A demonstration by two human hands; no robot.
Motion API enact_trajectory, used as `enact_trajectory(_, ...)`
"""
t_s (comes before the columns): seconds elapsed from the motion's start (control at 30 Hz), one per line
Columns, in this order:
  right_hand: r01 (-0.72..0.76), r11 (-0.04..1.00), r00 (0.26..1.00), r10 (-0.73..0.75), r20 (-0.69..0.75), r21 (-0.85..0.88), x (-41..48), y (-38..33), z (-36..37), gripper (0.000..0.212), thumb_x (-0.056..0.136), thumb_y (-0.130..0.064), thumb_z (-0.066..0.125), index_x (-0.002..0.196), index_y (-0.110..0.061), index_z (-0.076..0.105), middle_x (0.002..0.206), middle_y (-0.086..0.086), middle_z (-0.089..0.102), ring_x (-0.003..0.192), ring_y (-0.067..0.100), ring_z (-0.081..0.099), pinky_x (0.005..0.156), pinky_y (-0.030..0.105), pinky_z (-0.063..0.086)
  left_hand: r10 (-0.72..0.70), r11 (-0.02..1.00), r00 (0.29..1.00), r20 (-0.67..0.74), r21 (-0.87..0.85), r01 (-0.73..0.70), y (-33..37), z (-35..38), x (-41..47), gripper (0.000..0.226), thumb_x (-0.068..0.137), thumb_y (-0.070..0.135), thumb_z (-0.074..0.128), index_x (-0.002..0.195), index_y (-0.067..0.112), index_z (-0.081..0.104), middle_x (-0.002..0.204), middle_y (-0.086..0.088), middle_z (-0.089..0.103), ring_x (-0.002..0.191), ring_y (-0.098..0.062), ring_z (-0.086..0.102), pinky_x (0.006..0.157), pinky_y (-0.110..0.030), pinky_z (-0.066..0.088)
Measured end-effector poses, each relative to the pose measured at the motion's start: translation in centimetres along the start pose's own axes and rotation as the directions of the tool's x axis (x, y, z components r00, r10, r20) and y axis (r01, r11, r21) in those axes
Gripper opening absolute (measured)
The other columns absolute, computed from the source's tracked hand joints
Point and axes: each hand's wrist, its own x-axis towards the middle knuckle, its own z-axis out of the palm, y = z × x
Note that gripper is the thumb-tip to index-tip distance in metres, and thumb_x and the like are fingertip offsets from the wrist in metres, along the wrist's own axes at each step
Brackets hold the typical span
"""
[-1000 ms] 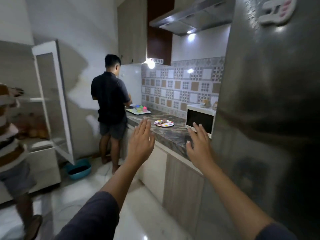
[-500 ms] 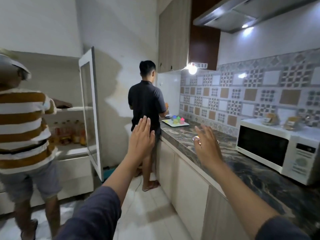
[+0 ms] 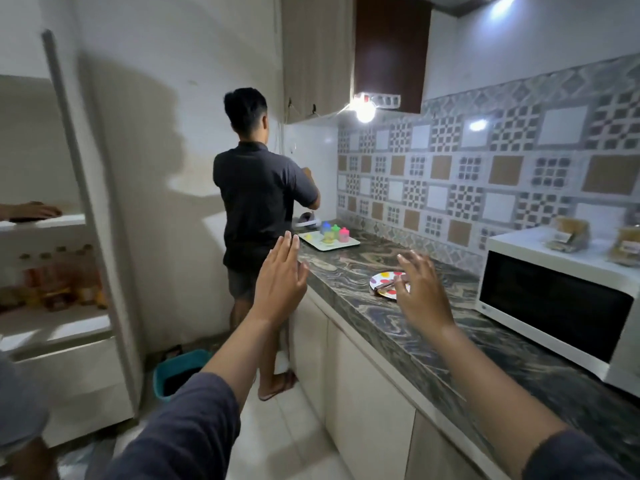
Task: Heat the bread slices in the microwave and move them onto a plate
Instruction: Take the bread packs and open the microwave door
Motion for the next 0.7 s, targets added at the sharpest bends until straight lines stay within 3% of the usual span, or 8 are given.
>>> enact_trajectory(0.17,-0.154,0.986,0.987,0.151,-0.06,-0.067,7.4,6.3,1.4,0.046,0.096,-0.022,0.042,0.142,-0.016,0.038,0.155,0.007,0.024,0.145,0.022,0.012,0.117,0.037,0.013,0.138,0.987,0.99,0.028,-0.091,-0.135,1.9,9.2,8.6,0.055,0.095,0.028,0.033,0.145,0.005,0.027,0.154,-0.012,0.025,0.144,-0.022,0.02,0.117,-0.029,0.012)
enact_trajectory(0.33,-0.302,0.942,0.947,0.279,-0.159,-0.145,12.4,12.3,0.5,0.046,0.097,-0.025,0.04,0.143,-0.016,0.036,0.155,0.005,0.023,0.146,0.02,0.01,0.118,0.035,0.011,0.264,0.94,0.958,0.113,-0.254,-0.229,6.6,18.4,15.8,0.056,0.098,0.029,0.034,0.147,0.007,0.018,0.157,-0.008,0.014,0.146,-0.017,0.009,0.117,-0.026,0.005)
enact_trajectory(0.7,-0.572,0.777,0.807,0.479,-0.345,-0.262,11.7,28.0,-9.2,0.045,0.097,-0.021,0.041,0.141,-0.014,0.038,0.153,0.003,0.027,0.145,0.018,0.011,0.118,0.034,0.015,0.572,0.7,0.808,0.138,-0.596,-0.393,26.9,31.6,20.8,0.056,0.099,0.032,0.034,0.148,0.01,0.019,0.157,-0.006,0.016,0.146,-0.017,0.012,0.117,-0.032,0.014)
